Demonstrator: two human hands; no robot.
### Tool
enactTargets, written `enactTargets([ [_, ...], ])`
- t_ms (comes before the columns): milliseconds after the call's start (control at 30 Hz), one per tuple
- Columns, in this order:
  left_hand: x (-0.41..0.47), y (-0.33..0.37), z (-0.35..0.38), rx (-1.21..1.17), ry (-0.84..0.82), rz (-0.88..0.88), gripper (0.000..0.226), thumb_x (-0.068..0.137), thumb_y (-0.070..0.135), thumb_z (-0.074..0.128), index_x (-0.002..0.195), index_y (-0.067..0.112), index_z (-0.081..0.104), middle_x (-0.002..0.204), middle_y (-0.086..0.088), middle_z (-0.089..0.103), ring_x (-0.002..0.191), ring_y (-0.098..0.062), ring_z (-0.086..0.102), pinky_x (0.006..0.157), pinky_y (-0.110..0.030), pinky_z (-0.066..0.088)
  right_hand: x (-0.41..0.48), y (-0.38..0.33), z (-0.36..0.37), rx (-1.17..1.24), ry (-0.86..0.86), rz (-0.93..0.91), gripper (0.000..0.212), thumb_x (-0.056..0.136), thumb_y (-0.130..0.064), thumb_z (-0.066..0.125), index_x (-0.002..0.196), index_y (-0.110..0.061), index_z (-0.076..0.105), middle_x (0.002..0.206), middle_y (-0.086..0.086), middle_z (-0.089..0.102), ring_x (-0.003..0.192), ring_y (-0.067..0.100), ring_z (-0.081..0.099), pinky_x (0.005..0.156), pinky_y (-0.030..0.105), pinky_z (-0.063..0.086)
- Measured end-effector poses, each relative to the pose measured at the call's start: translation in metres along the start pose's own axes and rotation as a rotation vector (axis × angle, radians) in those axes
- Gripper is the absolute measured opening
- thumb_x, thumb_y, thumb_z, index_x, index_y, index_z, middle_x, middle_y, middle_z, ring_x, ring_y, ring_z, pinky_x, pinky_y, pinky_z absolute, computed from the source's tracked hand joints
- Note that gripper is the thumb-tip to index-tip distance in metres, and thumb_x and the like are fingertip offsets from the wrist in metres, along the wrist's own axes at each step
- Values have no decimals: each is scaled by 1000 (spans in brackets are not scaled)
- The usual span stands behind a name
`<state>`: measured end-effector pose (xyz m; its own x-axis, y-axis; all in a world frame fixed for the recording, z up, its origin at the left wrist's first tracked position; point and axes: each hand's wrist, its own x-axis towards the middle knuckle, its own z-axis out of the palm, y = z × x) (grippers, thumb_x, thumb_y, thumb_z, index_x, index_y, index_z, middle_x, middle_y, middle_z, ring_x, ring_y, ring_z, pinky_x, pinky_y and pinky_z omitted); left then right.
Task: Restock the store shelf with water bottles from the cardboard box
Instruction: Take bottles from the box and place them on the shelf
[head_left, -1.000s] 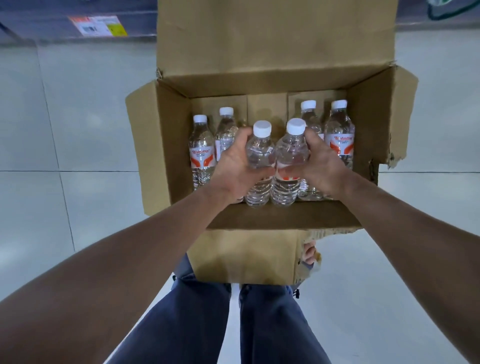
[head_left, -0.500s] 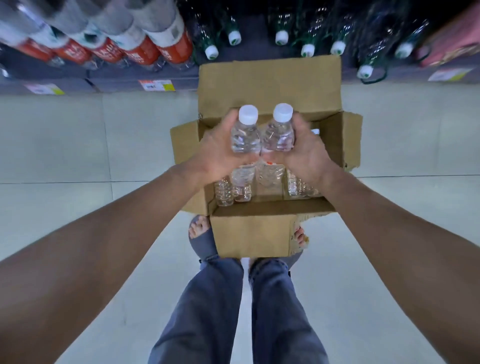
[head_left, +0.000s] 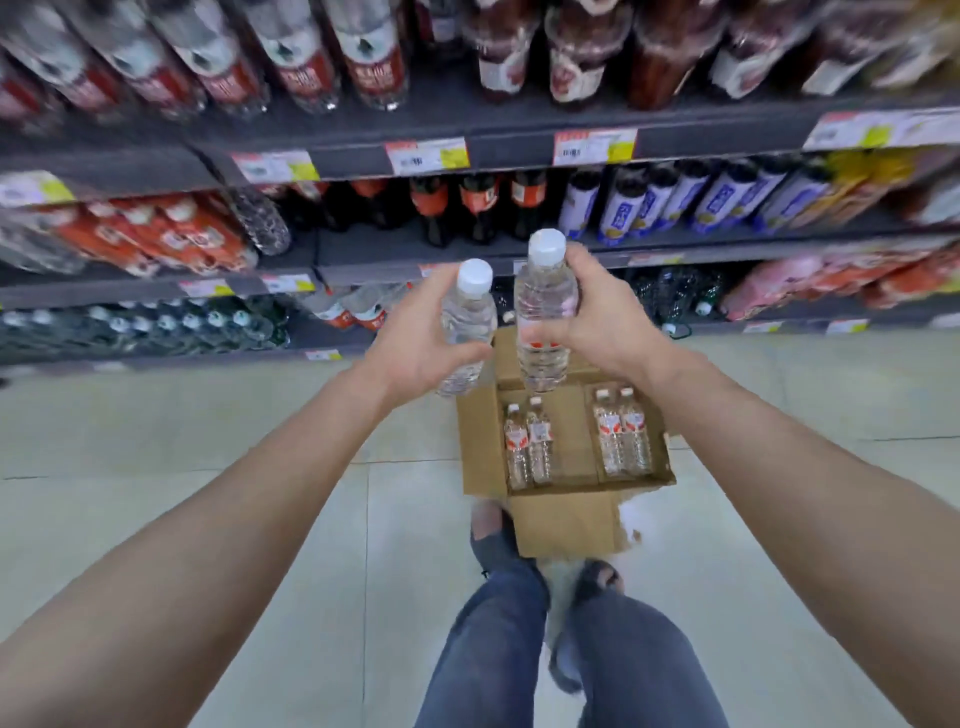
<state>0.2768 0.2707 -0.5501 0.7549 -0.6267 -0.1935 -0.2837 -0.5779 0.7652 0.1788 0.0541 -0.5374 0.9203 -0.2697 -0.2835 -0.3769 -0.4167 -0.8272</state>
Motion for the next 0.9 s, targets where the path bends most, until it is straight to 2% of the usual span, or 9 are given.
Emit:
enactTargets([
  [100,-42,29,-56,-18,71,10,75,76,19,92,129,43,45,114,17,66,111,-10,63,93,-32,47,-28,-69,-8,-31,-32,-93,77,73,-23,91,135,-41,49,107,-23,69,95,-4,66,85,17,50],
  [167,-71,48,-90,-12,130,29,76,75,23,94,132,42,46,114,17,65,111,-12,64,96,-34,49,-50,-110,-10,-40,-33,-145,79,74,-26,90,139,-41,48,112,-24,67,101,-5,64,83,14,47],
  [233,-105,65,-123,0,203,50,79,75,25,95,137,35,48,113,14,66,109,-13,64,97,-34,50,-75,-148,-9,-34,-22,-197,84,73,-30,90,143,-40,46,123,-18,66,113,8,64,92,24,50],
  [333,-165,88,-165,-7,295,51,75,74,22,95,133,36,50,105,21,67,94,6,64,85,-18,49,-119,-200,-5,-9,0,-264,83,72,-23,88,142,-41,47,119,-14,69,113,12,65,96,31,53],
  [367,-186,95,-177,-6,311,52,74,74,21,95,130,39,49,106,21,67,95,9,63,83,-18,48,-135,-216,-3,-8,4,-290,83,73,-22,87,142,-43,47,118,-14,69,112,12,65,97,33,53],
  [500,-276,118,-222,-50,366,34,69,73,24,95,124,41,51,108,19,70,96,7,68,83,-23,52,-200,-274,16,18,-4,-352,88,72,-25,88,147,-43,44,128,-13,67,119,13,63,105,37,51],
  [600,-339,130,-255,-81,389,23,64,74,25,96,118,45,54,108,15,73,97,-1,73,92,-34,58,-243,-317,33,18,-35,-393,90,70,-31,89,148,-38,44,139,-13,61,127,12,58,108,40,48],
  [700,-391,131,-290,-82,405,25,64,71,26,98,116,44,57,109,11,75,101,-9,75,98,-45,60,-276,-364,57,-27,-46,-453,94,74,-30,89,153,-40,39,144,-12,58,132,13,53,110,36,45],
  [900,-480,97,-375,-83,500,13,66,71,30,98,119,45,55,114,9,74,103,-8,74,95,-40,62,-304,-455,136,-35,-58,-543,96,75,-29,90,154,-37,36,150,-11,53,133,16,53,98,33,52],
])
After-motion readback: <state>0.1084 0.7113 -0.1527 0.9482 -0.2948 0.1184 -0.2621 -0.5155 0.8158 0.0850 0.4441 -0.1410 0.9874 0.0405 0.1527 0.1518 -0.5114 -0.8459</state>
